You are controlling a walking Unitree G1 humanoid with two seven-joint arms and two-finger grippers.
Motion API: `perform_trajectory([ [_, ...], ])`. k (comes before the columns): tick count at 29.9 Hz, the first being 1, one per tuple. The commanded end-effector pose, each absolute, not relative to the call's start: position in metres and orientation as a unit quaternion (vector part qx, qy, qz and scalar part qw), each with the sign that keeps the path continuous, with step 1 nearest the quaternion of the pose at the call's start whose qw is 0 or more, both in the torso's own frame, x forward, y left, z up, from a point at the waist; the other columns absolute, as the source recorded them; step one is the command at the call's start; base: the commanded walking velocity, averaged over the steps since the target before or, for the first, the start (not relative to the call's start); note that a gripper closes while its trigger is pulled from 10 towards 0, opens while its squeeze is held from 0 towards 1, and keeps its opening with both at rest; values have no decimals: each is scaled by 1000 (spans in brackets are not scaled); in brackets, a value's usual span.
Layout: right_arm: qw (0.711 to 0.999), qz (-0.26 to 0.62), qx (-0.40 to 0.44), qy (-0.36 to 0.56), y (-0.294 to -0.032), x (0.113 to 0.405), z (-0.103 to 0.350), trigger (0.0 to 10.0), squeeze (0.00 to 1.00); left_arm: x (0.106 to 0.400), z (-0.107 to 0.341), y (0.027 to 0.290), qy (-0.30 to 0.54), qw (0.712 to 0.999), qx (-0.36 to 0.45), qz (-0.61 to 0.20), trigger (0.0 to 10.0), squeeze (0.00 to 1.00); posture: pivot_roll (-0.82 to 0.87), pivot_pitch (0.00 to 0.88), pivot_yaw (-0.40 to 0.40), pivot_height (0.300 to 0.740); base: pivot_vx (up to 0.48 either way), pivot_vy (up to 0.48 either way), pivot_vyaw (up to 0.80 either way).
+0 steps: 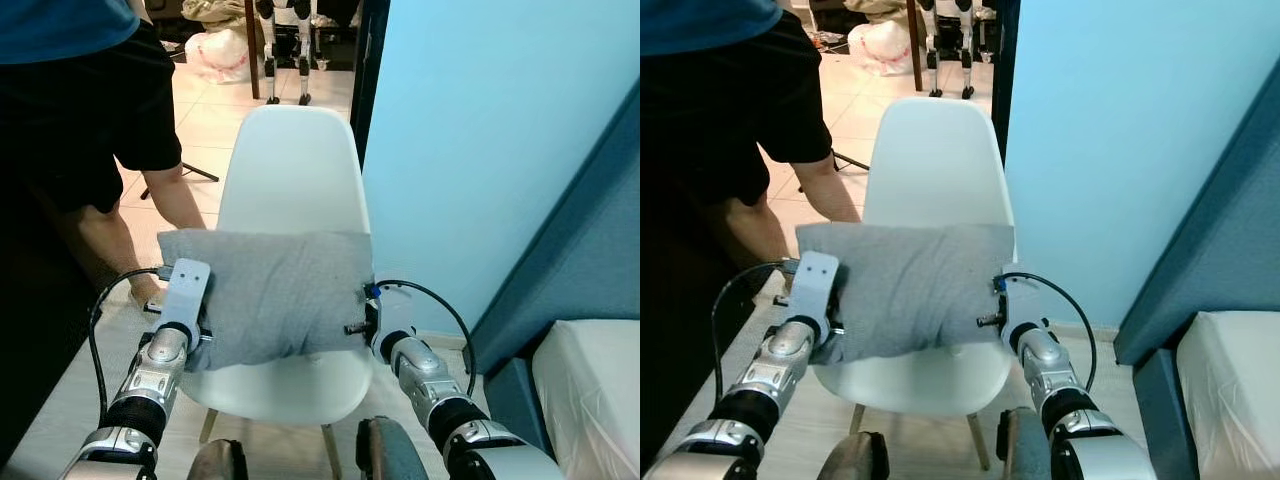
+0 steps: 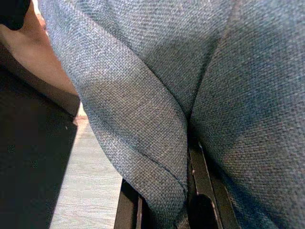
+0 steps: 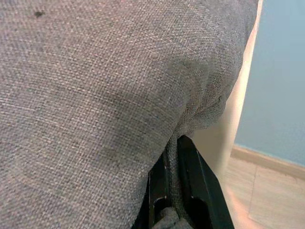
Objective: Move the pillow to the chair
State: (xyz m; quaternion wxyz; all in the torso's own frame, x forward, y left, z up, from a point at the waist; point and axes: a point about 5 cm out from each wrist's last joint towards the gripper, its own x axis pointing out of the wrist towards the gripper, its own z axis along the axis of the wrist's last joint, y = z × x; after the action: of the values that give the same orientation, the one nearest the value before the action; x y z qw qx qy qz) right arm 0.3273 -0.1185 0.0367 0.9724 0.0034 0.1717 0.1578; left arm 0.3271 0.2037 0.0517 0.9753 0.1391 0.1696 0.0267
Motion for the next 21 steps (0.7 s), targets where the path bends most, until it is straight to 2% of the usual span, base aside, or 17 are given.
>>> perform_trajectory([
  [1, 970, 193, 8, 151, -103, 329, 43, 10000, 0, 329, 56, 201, 152, 978, 141, 20, 10000, 0, -3, 5, -33, 607, 0, 0, 0],
  [4, 970, 194, 10, 149, -102, 329, 43, 10000, 0, 329, 55, 199, 152, 979, 133, 16, 10000, 0, -3, 5, -33, 607, 0, 0, 0],
  [5, 970, 194, 12, 144, -102, 329, 44, 10000, 1000, 328, 54, 197, 151, 981, 120, 9, 10000, 1000, -5, 1, -34, 607, 0, 0, 0],
  [13, 975, 175, 11, 139, -110, 331, 46, 10000, 1000, 325, 51, 189, 151, 984, 92, -10, 10000, 1000, -1, 0, -38, 607, 0, 0, 0],
  [14, 979, 145, -6, 141, -120, 332, 45, 10000, 0, 324, 48, 191, 158, 983, 98, -10, 10000, 1000, 3, 0, -44, 607, 0, 0, 0],
  [15, 983, 117, -17, 143, -129, 333, 45, 10000, 0, 322, 45, 194, 163, 981, 107, -8, 10000, 263, 3, 0, -44, 607, 0, 0, 0],
  [16, 983, 117, -17, 143, -129, 333, 45, 10000, 0, 322, 45, 194, 163, 981, 107, -8, 10000, 263, 3, 0, -44, 607, 0, 0, 0],
  [17, 986, 90, -21, 140, -138, 333, 45, 10000, 0, 320, 43, 199, 171, 978, 121, -3, 10000, 0, 3, 0, -46, 607, 0, 0, 0],
  [21, 991, 45, -30, 120, -154, 332, 47, 10000, 0, 317, 42, 209, 173, 975, 138, 18, 10000, 0, 3, 0, -44, 607, 0, 0, 0],
])
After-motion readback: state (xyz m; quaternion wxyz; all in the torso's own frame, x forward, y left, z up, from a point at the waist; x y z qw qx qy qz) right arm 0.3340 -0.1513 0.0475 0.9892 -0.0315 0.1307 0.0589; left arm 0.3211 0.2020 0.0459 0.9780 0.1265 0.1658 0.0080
